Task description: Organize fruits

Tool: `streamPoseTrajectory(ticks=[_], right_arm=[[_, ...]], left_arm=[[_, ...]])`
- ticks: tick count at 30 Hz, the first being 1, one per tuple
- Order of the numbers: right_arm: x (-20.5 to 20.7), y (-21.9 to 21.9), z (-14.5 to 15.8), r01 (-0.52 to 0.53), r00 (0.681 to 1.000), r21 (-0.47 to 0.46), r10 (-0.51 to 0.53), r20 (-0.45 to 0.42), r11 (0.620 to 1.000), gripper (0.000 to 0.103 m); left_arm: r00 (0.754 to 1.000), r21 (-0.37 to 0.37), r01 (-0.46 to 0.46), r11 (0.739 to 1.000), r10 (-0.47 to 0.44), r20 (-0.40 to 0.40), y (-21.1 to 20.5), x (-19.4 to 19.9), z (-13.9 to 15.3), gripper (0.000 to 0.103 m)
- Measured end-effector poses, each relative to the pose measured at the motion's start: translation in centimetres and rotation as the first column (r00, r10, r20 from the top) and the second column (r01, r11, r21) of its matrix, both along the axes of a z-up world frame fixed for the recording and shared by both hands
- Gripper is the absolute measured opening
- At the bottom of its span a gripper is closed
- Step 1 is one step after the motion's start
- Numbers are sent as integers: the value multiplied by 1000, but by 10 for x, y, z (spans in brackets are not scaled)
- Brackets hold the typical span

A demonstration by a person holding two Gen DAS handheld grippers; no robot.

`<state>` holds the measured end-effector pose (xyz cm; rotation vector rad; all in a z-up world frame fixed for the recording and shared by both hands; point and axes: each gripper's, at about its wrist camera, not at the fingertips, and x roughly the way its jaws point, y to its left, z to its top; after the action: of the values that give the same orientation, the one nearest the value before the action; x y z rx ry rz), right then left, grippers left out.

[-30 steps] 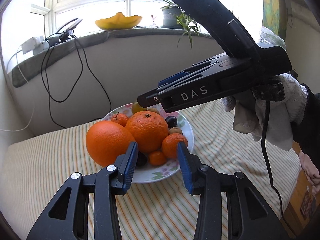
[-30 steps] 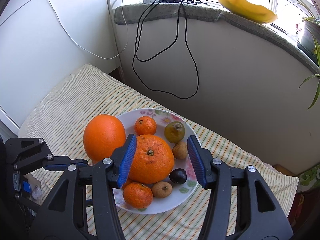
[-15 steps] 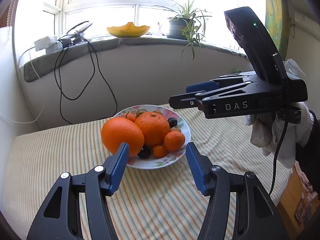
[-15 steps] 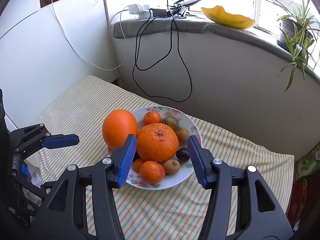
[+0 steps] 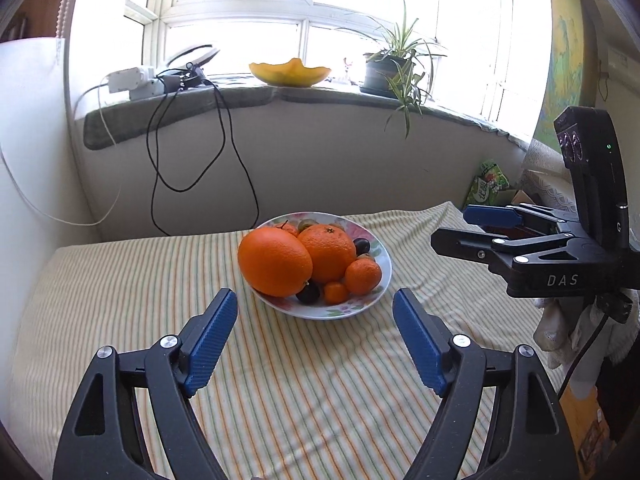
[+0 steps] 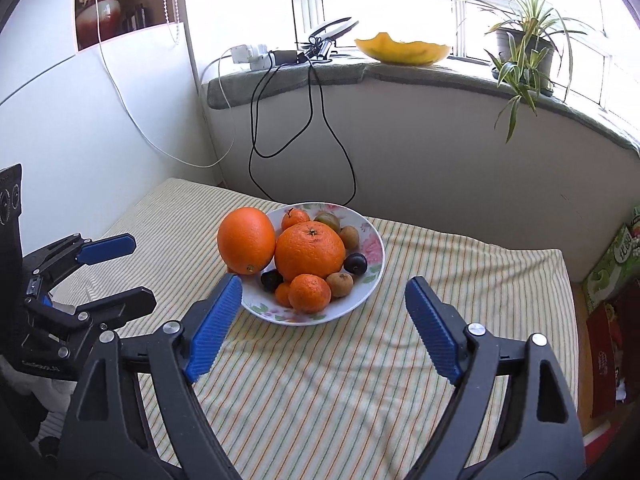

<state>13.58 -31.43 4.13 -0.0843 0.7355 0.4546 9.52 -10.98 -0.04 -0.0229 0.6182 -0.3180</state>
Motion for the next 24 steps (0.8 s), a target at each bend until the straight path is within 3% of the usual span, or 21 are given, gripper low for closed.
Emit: streamPoseTrajectory(ticks=[24], right_arm=[[-27, -16, 2, 84, 996, 37, -85, 21, 996, 88]], left_arm=[[998, -3, -63, 998, 63, 9, 1, -15, 6, 82]])
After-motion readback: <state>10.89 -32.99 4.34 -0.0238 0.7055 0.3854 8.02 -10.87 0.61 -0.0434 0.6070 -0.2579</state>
